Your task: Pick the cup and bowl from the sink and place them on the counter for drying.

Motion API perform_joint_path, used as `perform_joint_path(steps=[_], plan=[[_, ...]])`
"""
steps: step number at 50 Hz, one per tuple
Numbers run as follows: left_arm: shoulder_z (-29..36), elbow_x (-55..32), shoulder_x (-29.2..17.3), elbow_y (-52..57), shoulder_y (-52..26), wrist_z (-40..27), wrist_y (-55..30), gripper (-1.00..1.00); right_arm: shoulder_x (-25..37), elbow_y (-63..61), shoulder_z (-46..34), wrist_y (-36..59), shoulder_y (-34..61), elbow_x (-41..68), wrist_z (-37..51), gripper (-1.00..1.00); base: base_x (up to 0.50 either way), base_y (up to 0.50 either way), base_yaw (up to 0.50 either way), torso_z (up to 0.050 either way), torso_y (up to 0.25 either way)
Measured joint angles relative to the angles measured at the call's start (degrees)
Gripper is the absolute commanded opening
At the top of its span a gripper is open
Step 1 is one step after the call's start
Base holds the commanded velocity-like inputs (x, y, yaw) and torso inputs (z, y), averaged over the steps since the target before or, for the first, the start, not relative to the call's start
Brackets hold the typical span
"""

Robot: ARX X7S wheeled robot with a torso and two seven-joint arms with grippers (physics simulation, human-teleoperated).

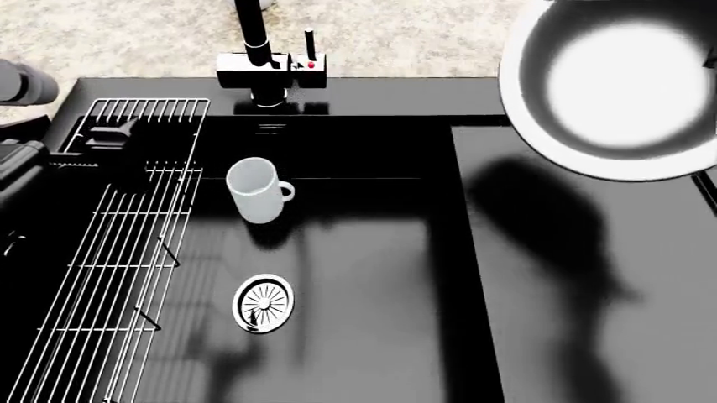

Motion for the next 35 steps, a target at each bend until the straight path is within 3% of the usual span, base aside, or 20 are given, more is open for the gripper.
perform_joint_path(steps=[18, 27, 35], plan=[[0.28, -0.71, -0.22, -0.20, 1.30, -0.66, 0.86, 1.00, 9.31, -4.16, 8.26, -30.38, -21.97, 10.04, 32.31, -1.00, 0.00, 0.00, 0.00, 0.000, 0.000], [1.01, -0.81, 0.30, -0.31, 1.36, -1.61, 1.06, 1.00, 8.81, -1.22, 9.64, -39.89, -24.61, 8.47, 41.28, -1.00, 0.00, 0.00, 0.00, 0.000, 0.000], [1.62, -0.87, 0.77, -0.66, 1.35, -2.31, 1.37, 1.00, 6.02, 4.51, 8.81, -42.76, -21.94, 4.14, 45.34, -1.00, 0.00, 0.00, 0.00, 0.000, 0.000]])
